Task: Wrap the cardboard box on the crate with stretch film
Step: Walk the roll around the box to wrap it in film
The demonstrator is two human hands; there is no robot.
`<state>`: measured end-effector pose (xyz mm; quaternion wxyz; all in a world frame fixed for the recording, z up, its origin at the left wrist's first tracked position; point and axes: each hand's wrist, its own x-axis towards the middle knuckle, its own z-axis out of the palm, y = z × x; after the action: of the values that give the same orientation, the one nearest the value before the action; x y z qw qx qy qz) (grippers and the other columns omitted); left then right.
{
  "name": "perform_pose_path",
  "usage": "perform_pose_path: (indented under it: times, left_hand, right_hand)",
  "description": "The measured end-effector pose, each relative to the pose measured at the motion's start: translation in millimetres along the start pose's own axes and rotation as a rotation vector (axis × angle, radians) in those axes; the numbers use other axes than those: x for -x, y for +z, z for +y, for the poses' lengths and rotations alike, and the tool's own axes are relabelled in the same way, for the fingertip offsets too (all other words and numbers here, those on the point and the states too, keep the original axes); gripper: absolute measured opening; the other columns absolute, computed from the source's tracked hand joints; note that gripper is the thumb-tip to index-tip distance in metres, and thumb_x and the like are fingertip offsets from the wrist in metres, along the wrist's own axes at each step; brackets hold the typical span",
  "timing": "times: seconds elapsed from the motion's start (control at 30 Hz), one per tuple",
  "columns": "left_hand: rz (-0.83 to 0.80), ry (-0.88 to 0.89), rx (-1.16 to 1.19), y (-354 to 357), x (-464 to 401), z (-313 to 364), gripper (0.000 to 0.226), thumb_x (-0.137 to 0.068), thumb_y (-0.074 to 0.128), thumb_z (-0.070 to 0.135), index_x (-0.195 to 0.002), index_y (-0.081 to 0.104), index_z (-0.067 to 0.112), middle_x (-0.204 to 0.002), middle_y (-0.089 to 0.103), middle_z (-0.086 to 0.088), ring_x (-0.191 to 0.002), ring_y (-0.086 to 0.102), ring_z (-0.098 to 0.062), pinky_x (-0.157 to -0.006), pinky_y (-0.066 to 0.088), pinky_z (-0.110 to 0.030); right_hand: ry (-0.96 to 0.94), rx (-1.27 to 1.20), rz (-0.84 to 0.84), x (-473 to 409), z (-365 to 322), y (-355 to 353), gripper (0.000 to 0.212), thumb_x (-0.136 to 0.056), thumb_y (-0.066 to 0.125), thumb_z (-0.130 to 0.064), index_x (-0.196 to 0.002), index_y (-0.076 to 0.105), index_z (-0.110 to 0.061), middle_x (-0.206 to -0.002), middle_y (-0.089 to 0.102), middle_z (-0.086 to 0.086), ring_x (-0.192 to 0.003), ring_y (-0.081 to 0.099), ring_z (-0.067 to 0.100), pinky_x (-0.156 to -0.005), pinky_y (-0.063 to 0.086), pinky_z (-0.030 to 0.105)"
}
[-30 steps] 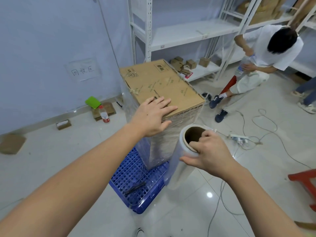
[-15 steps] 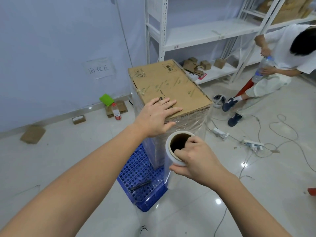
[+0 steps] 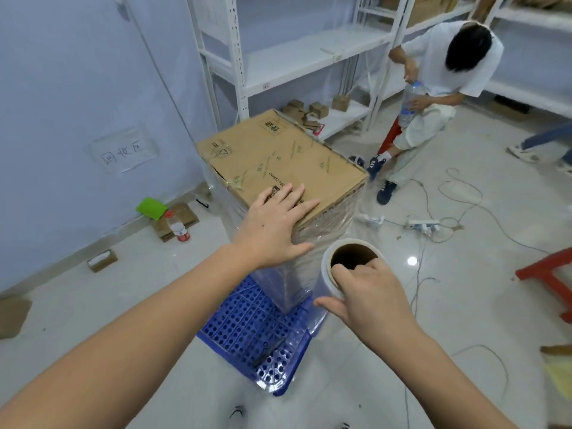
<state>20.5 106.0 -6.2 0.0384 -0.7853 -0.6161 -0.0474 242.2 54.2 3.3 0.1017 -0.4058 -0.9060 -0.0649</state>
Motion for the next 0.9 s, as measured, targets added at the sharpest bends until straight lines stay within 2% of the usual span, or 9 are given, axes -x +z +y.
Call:
perform_pose_path:
  times: [0.1,0.17,0.23,0.3,0.37,0.43,0.53,0.67,0.9]
  left_hand:
    - [-0.122,0.179,-0.001,-6.6,-2.9,-21.5,0.110,-0.081,0.051,0.087,-0.164,0.001,0.035,-0.172,-0.007,-0.002,-0.159,-0.006,-0.022,-0.129,-0.001,-0.047]
    - [-0.155,0.305,-0.038,-9.8,-8.8,-41.0,0.120,-0.076,0.054,0.089,-0.164,-0.006,0.034,-0.170,-0.013,0.001,-0.157,-0.010,-0.018,-0.128,-0.004,-0.042]
    - [-0.134,0.418,-0.064,-11.0,-14.6,-57.0,0.121,-0.075,0.060,0.084,-0.163,-0.006,0.034,-0.170,-0.010,0.003,-0.157,-0.006,-0.016,-0.127,-0.001,-0.039]
    - [-0.091,0.490,-0.082,-8.9,-20.3,-67.6,0.117,-0.077,0.066,0.077,-0.163,0.000,0.035,-0.172,-0.001,0.004,-0.158,0.002,-0.016,-0.127,0.007,-0.037]
    - [-0.047,0.527,-0.097,-5.0,-25.4,-72.2,0.113,-0.079,0.066,0.076,-0.164,0.003,0.034,-0.172,0.004,0.004,-0.159,0.007,-0.018,-0.126,0.010,-0.039]
    - [-0.022,0.534,-0.116,-1.4,-28.5,-75.5,0.111,-0.081,0.060,0.079,-0.164,0.002,0.034,-0.173,0.004,0.002,-0.159,0.006,-0.021,-0.127,0.007,-0.046]
    - [0.001,0.527,-0.139,1.2,-27.0,-81.2,0.108,-0.080,0.045,0.086,-0.164,0.006,0.031,-0.172,0.006,-0.003,-0.159,0.007,-0.028,-0.127,0.009,-0.053]
    - [0.032,0.551,-0.173,3.7,-22.9,-82.2,0.107,-0.080,0.026,0.091,-0.163,0.013,0.025,-0.171,0.016,-0.008,-0.157,0.017,-0.031,-0.126,0.016,-0.054]
    - [0.013,0.490,-0.182,4.1,-14.7,-66.0,0.105,-0.083,0.030,0.090,-0.163,0.010,0.025,-0.172,0.013,-0.007,-0.158,0.014,-0.030,-0.127,0.013,-0.054]
  right_hand:
    - [0.143,0.034,-0.033,-4.1,-20.3,-1.3,0.068,-0.051,0.093,-0.045,-0.068,0.030,-0.024,-0.048,0.030,-0.011,-0.045,0.029,0.016,-0.057,0.043,0.030]
    - [0.256,0.104,-0.078,-5.6,-32.2,0.9,0.058,-0.060,0.088,-0.034,-0.072,0.032,-0.023,-0.049,0.038,-0.008,-0.046,0.038,0.019,-0.061,0.040,0.032]
    - [0.356,0.132,-0.078,-7.4,-39.1,5.5,0.047,-0.069,0.078,-0.028,-0.074,0.032,-0.021,-0.049,0.027,-0.009,-0.045,0.030,0.022,-0.061,0.032,0.033]
    - [0.466,0.149,-0.053,-12.2,-47.3,5.3,0.052,-0.069,0.076,-0.044,-0.072,0.030,-0.019,-0.046,0.020,-0.010,-0.042,0.024,0.021,-0.060,0.029,0.033]
    - [0.584,0.181,-0.057,-18.7,-51.4,7.4,0.061,-0.075,0.057,-0.074,-0.068,0.029,-0.020,-0.043,0.030,-0.009,-0.041,0.029,0.019,-0.064,0.034,0.035]
    - [0.638,0.179,0.024,-23.3,-49.5,8.6,0.067,-0.076,0.049,-0.081,-0.061,0.026,-0.020,-0.040,0.028,-0.007,-0.038,0.027,0.019,-0.062,0.033,0.033]
    - [0.621,0.125,0.079,-18.7,-46.7,7.0,0.065,-0.074,0.061,-0.071,-0.058,0.029,-0.018,-0.039,0.020,-0.006,-0.038,0.021,0.021,-0.059,0.025,0.029]
    - [0.510,0.106,0.153,-2.6,-45.5,7.5,0.056,-0.074,0.071,-0.056,-0.056,0.034,-0.018,-0.036,0.032,0.000,-0.040,0.023,0.021,-0.056,0.029,0.028]
    - [0.239,0.018,0.094,6.4,-49.9,-2.2,0.050,-0.078,0.056,-0.064,-0.060,0.030,-0.024,-0.049,0.024,-0.010,-0.049,0.024,0.016,-0.062,0.038,0.028]
